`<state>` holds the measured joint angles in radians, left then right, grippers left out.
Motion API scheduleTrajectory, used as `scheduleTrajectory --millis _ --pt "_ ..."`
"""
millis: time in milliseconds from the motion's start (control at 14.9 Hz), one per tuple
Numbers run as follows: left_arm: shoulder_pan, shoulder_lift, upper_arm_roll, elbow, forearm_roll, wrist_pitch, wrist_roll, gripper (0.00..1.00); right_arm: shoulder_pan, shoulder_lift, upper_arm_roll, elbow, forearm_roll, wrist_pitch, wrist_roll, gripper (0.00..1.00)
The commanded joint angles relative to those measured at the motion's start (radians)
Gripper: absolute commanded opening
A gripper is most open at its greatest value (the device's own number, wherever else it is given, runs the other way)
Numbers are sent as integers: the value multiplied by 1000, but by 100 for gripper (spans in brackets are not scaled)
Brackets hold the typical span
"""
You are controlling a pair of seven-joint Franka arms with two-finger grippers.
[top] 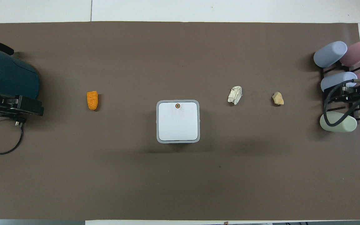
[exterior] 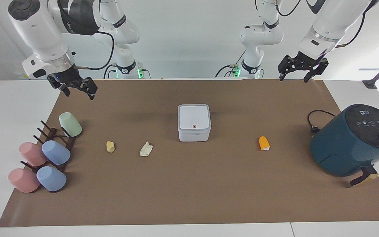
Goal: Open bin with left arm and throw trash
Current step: 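Move the left gripper toward the lid of the white bin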
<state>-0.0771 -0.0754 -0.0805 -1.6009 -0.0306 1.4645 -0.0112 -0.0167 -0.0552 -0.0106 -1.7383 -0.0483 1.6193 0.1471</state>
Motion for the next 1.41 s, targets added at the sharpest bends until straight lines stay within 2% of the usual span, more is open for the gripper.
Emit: scheduleTrajectory --millis 0,134,603,670,737,804,871,938,1139,1340 --pt "-13 -18 2 -13 17 16 -1 100 -6 -69 0 -86 10 48 9 100" --pt "-13 -21 4 -21 17 19 0 100 -5 -58 -2 -66 18 66 -4 100" --pt "-18 -32 -1 -62 9 121 -15 100 -6 -22 0 8 18 14 -4 100" --pt "-26 -27 -7 -63 8 158 -19 95 -5 -21 0 8 18 16 -4 100" --pt "-61 -17 -8 -56 5 174 -68 63 -5 -21 0 6 19 13 -6 100" --pt "-102 3 -8 -45 -6 186 -161 10 -6 -21 1 5 28 13 -8 100" --pt "-162 47 -13 -21 -20 218 -250 0 -5 -23 0 2 36 10 -20 100" --pt "-232 96 -19 8 -18 246 -341 0 -3 -28 0 -3 36 10 -38 100" --pt "-356 248 -24 61 -29 324 -513 0 -2 -32 0 -15 36 14 -38 100" --pt "-456 356 -24 52 -29 505 -592 0 -2 -37 0 -26 34 11 -29 100"
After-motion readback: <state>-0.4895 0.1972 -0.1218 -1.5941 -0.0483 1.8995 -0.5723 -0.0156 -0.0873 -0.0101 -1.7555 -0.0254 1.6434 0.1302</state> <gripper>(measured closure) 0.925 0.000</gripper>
